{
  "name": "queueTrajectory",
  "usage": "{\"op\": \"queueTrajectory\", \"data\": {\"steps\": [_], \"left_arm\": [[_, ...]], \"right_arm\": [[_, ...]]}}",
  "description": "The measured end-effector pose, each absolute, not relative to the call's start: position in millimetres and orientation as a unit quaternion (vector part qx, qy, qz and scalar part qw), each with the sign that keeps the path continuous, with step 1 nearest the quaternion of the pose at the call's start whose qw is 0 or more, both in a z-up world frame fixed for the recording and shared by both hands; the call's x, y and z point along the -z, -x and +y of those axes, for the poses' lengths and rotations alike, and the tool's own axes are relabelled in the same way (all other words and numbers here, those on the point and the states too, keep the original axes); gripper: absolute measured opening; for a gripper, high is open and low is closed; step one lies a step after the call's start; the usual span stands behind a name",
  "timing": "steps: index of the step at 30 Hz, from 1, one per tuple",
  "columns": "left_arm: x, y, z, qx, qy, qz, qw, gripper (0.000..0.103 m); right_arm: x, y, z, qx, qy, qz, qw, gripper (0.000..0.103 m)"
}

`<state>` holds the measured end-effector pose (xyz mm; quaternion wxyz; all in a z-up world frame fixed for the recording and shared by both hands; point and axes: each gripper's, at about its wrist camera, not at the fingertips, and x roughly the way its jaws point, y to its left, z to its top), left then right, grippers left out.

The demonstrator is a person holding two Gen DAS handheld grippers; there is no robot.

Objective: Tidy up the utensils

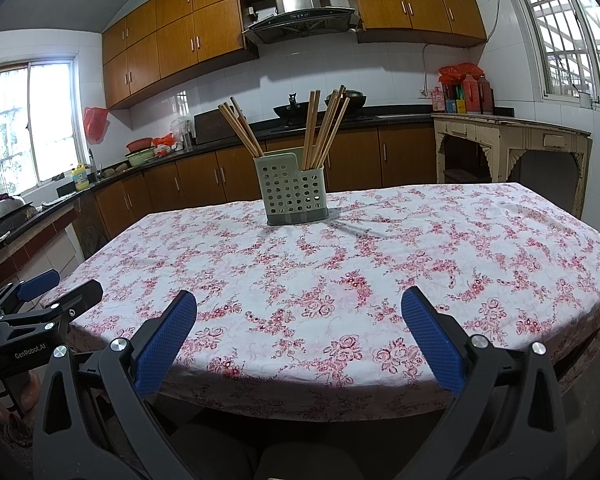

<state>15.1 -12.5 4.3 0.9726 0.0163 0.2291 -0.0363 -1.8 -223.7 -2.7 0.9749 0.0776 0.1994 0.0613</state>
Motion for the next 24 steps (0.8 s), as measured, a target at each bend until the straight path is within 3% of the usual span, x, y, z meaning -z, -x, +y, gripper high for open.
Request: {"op": "queueTrajectory", "data": {"steps": [24], "left_arm": [[-4.2,-13.5,-10.3,0.035,-0.014,0.231,0.972,0.099]], "right_arm": [[2.1,1.6,-222.8,-0.061,-0.078,0.2,0.975,0.101]]}}
